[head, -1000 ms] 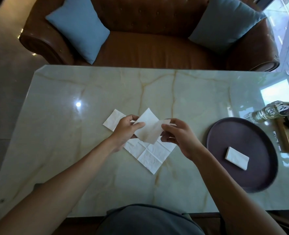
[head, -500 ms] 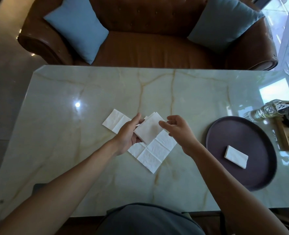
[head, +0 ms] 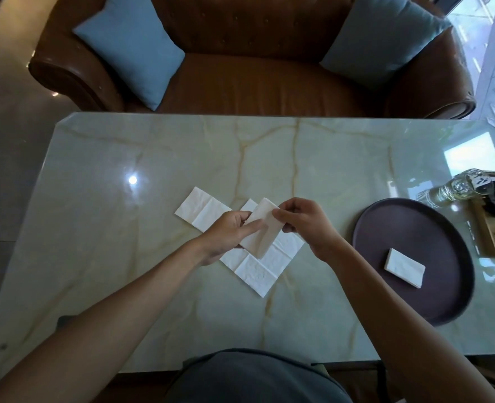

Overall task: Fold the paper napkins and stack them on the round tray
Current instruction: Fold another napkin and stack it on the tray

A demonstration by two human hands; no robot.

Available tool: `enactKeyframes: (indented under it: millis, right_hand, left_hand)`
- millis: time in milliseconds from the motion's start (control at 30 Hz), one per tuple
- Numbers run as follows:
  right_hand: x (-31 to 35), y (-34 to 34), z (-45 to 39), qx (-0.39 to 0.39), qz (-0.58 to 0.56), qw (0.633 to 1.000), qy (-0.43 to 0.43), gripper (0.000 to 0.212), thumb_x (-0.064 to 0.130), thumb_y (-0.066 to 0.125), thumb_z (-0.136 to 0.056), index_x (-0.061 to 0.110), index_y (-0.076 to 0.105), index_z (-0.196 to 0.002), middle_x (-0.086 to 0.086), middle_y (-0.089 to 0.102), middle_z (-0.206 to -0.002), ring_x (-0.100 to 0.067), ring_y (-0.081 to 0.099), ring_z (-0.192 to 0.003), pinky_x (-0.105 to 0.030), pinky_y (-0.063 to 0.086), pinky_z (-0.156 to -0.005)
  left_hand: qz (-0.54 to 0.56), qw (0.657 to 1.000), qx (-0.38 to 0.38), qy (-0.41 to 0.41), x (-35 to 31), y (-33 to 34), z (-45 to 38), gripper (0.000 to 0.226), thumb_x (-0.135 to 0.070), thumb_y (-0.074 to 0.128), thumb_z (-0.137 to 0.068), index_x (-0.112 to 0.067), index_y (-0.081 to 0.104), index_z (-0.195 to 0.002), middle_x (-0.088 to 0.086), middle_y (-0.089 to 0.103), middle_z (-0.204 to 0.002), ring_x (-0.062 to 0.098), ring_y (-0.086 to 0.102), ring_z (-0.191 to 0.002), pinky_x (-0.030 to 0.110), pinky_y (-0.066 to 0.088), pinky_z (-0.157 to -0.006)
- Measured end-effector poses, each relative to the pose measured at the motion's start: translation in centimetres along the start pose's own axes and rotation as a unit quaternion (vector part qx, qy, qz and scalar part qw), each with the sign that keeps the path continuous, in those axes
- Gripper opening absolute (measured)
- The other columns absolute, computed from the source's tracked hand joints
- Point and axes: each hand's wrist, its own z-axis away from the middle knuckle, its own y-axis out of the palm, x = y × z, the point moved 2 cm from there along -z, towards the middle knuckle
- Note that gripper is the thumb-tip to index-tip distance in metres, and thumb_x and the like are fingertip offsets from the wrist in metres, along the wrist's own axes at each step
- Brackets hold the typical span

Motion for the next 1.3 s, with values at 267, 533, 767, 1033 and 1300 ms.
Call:
enactKeyframes:
  millis: [267, 533, 767, 1033, 1300]
  right_hand:
    - [-1.6, 0.6, 1.2, 0.019, -0.053, 0.996, 0.062, 0.047, 0.051, 0.076, -0.085, 0.008, 0.065, -0.100, -0.004, 0.075, -0.086, -0.019, 0.075, -0.077, -0.036, 0.062, -0.074]
    - [-2.1, 1.9, 1.7, 0.067, -0.037, 0.996, 0.045, 0.009, 0.014, 0.072, -0.094, 0.008, 0.068, -0.088, -0.004, 0.069, -0.073, -0.015, 0.065, -0.065, -0.030, 0.059, -0.073]
    - [-1.3, 0.0, 0.7, 0.084, 0.026, 0.996, 0.030, 0.005, 0.013, 0.068, -0.091, 0.010, 0.065, -0.088, -0.002, 0.073, -0.083, -0.013, 0.074, -0.080, -0.036, 0.058, -0.082]
    - [-0.2, -1.1, 0.1, 0.044, -0.023, 0.999, 0.000, 0.010, 0.012, 0.067, -0.096, 0.007, 0.073, -0.091, -0.003, 0.074, -0.081, -0.015, 0.072, -0.075, -0.026, 0.059, -0.071]
    - [1.7, -2.5, 0.0, 0.106, 0.122, 0.986, -0.034, 0.010, 0.012, 0.069, -0.093, 0.004, 0.074, -0.089, -0.002, 0.072, -0.077, -0.010, 0.066, -0.070, -0.024, 0.054, -0.067]
  left_hand:
    - [0.077, 0.991, -0.108, 0.035, 0.3, 0.2, -0.8, 0.028, -0.025, 0.051, -0.107, -0.009, 0.067, -0.124, 0.016, 0.073, -0.123, 0.031, 0.069, -0.115, 0.044, 0.057, -0.095]
    - [0.163, 0.977, -0.133, 0.037, 0.2, -0.1, -1.1, 0.025, -0.026, 0.065, -0.098, -0.010, 0.073, -0.115, 0.012, 0.077, -0.111, 0.024, 0.074, -0.101, 0.033, 0.058, -0.084]
    - [0.000, 0.986, -0.158, 0.045, -1.3, -2.2, -1.1, 0.021, -0.036, 0.074, -0.091, -0.016, 0.077, -0.097, -0.005, 0.076, -0.079, 0.010, 0.069, -0.065, 0.024, 0.055, -0.059]
    - [0.017, 0.994, -0.096, 0.051, -1.6, -1.9, -1.1, 0.010, -0.018, 0.069, -0.096, -0.010, 0.075, -0.100, 0.003, 0.078, -0.085, 0.017, 0.075, -0.077, 0.029, 0.062, -0.068]
    - [-0.039, 0.999, 0.001, 0.020, -3.4, -2.1, -1.4, 0.030, -0.039, 0.071, -0.093, -0.011, 0.077, -0.103, 0.003, 0.072, -0.091, 0.012, 0.068, -0.081, 0.027, 0.058, -0.070]
